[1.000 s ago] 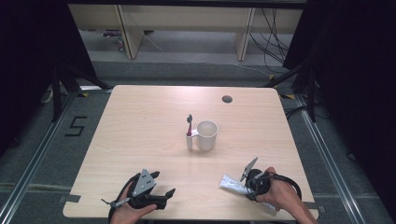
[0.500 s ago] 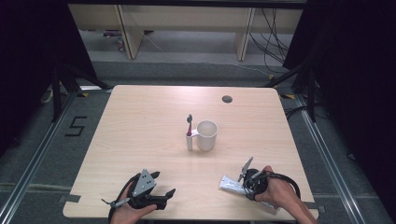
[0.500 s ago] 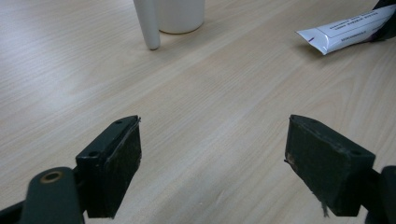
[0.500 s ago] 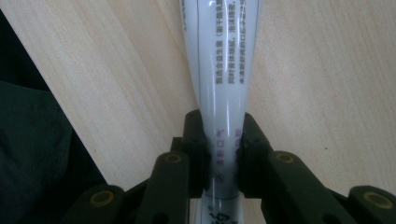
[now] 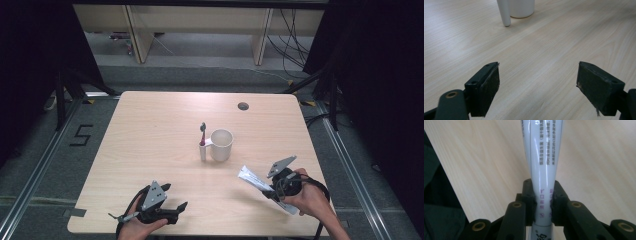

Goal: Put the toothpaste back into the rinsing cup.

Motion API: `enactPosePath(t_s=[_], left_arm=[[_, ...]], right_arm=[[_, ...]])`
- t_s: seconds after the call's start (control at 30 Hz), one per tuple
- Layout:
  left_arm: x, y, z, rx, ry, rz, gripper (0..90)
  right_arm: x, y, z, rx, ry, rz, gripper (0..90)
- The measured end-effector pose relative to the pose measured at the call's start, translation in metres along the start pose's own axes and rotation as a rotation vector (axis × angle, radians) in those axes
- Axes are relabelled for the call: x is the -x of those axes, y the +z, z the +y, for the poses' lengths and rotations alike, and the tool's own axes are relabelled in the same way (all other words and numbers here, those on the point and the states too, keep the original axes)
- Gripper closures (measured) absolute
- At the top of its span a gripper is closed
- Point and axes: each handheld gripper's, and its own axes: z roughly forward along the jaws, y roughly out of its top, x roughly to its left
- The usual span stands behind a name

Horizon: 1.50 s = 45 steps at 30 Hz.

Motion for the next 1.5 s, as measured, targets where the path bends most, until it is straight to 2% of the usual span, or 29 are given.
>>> enactPosePath(t_s=[0.03,0.07,0.1,0.13,0.17,0.2,0.27,0.3,0.33,0.37,0.43,0.47,0.5,0.53,0.57,0.6,0.7,0.77,0.97,1.0,1.1,1.17,1.2,1.27,1.37,1.5], left_arm=[[0.002,0.001,0.000,0.018,-0.022,-0.007,17.9],[0.002,0.001,0.000,0.017,-0.022,-0.008,17.9],[0.001,0.001,0.000,0.015,-0.017,-0.006,17.9],[0.002,0.001,0.000,0.021,-0.026,-0.008,17.9],[0.001,0.001,0.000,0.020,-0.027,-0.007,17.9],[0.001,0.001,0.000,0.020,-0.028,-0.006,17.9],[0.001,0.001,0.000,0.016,-0.023,-0.007,17.9],[0.001,0.000,0.000,0.017,-0.022,-0.007,17.9],[0.001,0.000,0.000,0.018,-0.024,-0.007,17.9],[0.001,0.000,0.000,0.018,-0.023,-0.008,17.9],[0.001,0.000,0.000,0.018,-0.020,-0.005,17.9],[0.001,0.000,0.000,0.019,-0.018,-0.007,17.9],[0.001,-0.001,0.001,0.015,-0.014,-0.007,17.9],[0.002,-0.001,0.001,0.017,-0.018,-0.006,17.9],[0.003,-0.001,0.001,0.026,-0.027,-0.008,17.9],[0.002,-0.001,0.000,0.025,-0.022,-0.014,17.9],[0.002,-0.001,0.001,0.025,-0.023,-0.015,17.9],[0.003,-0.001,0.000,0.026,-0.024,-0.017,17.9],[0.003,0.000,0.000,0.026,-0.023,-0.020,17.9],[0.003,0.000,0.000,0.026,-0.024,-0.020,17.9],[0.003,0.000,0.001,0.027,-0.024,-0.022,17.9],[0.003,0.000,0.001,0.025,-0.022,-0.026,17.9],[0.004,0.000,0.000,0.024,-0.022,-0.026,17.9],[0.004,0.000,0.001,0.024,-0.020,-0.030,17.9],[0.004,0.000,0.001,0.031,-0.020,-0.030,17.9],[0.004,-0.001,0.001,0.031,-0.024,-0.025,17.9]], right_arm=[[0.002,-0.003,0.000,0.025,0.013,0.003,77.5],[0.005,-0.005,0.002,0.055,0.003,0.006,77.6],[0.007,-0.007,0.003,0.097,-0.004,-0.017,77.6],[0.006,-0.011,0.005,0.106,0.009,-0.021,77.6],[0.008,-0.014,0.006,0.138,0.008,-0.025,77.6],[0.009,-0.017,0.009,0.181,0.049,-0.024,77.6],[0.015,-0.021,0.013,0.230,0.027,-0.027,77.5],[0.015,-0.022,0.015,0.263,0.068,-0.035,77.6],[0.018,-0.025,0.019,0.291,0.070,-0.053,77.6],[0.021,-0.027,0.021,0.297,0.065,-0.062,77.5],[0.026,-0.030,0.029,0.349,0.076,-0.061,77.5],[0.029,-0.030,0.034,0.386,0.097,-0.066,77.6],[0.032,-0.030,0.038,0.407,0.090,-0.079,77.5],[0.033,-0.030,0.042,0.422,0.116,-0.078,77.5],[0.038,-0.029,0.047,0.445,0.101,-0.090,77.5],[0.039,-0.028,0.051,0.470,0.128,-0.097,77.6],[0.046,-0.024,0.064,0.538,0.167,-0.072,77.6],[0.050,-0.020,0.072,0.573,0.169,-0.084,77.6],[0.053,-0.008,0.092,0.668,0.211,-0.061,77.6],[0.054,-0.007,0.096,0.678,0.199,-0.055,77.6],[0.054,-0.003,0.105,0.708,0.225,-0.041,77.6],[0.056,0.000,0.113,0.739,0.214,-0.046,77.5],[0.055,0.000,0.116,0.735,0.244,-0.020,77.6],[0.056,0.003,0.122,0.755,0.257,-0.011,77.6],[0.058,0.006,0.130,0.771,0.251,-0.014,77.6],[0.059,0.012,0.141,0.799,0.300,0.000,77.6]])
